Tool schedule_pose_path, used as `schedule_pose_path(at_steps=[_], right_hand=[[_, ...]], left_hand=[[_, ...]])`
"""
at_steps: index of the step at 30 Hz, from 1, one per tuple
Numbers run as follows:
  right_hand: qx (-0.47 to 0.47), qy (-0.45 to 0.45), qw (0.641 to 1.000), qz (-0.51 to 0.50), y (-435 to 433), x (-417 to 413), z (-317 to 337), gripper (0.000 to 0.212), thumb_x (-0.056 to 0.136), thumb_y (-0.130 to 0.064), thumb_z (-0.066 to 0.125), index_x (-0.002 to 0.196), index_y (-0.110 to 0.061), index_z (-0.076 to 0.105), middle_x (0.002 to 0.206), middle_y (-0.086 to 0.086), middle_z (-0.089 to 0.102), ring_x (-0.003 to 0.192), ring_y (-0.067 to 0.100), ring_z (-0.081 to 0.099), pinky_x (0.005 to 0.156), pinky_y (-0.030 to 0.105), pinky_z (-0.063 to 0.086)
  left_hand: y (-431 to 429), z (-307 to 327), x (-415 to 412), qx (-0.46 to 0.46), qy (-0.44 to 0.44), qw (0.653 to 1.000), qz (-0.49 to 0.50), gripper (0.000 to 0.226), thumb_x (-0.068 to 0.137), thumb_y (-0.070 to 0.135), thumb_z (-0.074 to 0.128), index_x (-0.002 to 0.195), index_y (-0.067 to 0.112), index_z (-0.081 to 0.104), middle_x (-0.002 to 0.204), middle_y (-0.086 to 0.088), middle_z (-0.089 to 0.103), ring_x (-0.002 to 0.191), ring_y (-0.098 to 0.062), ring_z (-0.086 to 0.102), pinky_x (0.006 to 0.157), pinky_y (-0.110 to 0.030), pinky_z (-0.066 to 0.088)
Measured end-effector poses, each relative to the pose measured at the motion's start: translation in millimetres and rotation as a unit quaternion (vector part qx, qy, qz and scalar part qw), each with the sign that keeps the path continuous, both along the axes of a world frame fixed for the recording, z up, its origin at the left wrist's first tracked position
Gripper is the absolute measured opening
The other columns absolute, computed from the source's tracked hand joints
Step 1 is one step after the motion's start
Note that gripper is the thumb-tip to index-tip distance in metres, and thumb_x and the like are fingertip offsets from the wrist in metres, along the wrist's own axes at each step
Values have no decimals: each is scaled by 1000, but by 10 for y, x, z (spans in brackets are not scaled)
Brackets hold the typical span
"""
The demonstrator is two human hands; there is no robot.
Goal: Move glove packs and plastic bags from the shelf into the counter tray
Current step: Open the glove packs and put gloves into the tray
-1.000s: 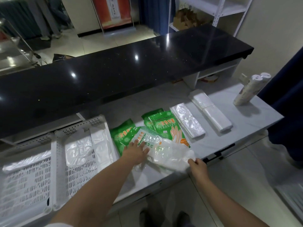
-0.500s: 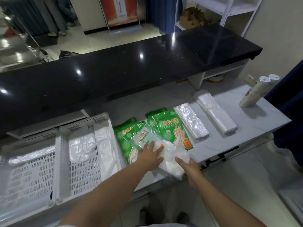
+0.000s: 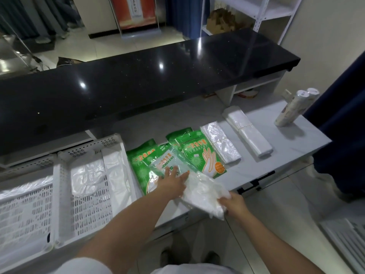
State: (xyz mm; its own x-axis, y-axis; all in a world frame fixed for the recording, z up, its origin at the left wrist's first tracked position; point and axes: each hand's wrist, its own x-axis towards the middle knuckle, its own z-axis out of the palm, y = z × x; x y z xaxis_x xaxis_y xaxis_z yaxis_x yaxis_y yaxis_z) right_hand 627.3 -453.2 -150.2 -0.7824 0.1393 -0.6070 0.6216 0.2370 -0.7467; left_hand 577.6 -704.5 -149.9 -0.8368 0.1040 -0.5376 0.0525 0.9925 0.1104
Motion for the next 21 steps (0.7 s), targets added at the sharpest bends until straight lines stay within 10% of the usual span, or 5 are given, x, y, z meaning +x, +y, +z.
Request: schedule_pose_path(at_steps=[10, 14, 17, 21], right_hand=[[-116, 17, 986, -118, 588, 108, 234, 12, 88, 3, 67, 100, 3, 67, 87, 15, 70, 76, 28, 66, 62, 33, 56], [-175, 43, 971, -156, 468, -107, 392, 16, 90, 1, 65, 106, 0, 65, 93, 15, 69, 82, 29, 64, 66, 35, 57], [-202, 47, 965, -159, 228, -302, 485, 18, 90, -1, 67, 108, -3, 65, 92, 13, 69, 80, 28, 64, 63, 33, 56], [-232, 39, 966, -109, -234, -467, 533, 36, 86, -6, 70, 121, -9, 61, 105, 13, 69, 95, 33, 67, 76, 45, 60]], left_hand=[[68, 125, -149, -41, 30, 999, 8, 60, 96, 38, 49, 152, 32, 26, 157, -18, 22, 144, -47, 19, 114, -63, 23], [299, 426, -232, 134, 104, 976, 139, 38, 104, 27, 30, 122, 8, 58, 118, -14, 61, 102, -27, 57, 89, -39, 49], [485, 686, -188, 316, 90, 896, 298, 35, 104, 31, 37, 96, 6, 61, 92, -12, 65, 75, -21, 57, 74, -36, 51], [518, 840, -42, 532, 25, 695, 483, 27, 94, 26, 58, 113, 6, 60, 104, -15, 70, 86, -27, 69, 79, -39, 60]])
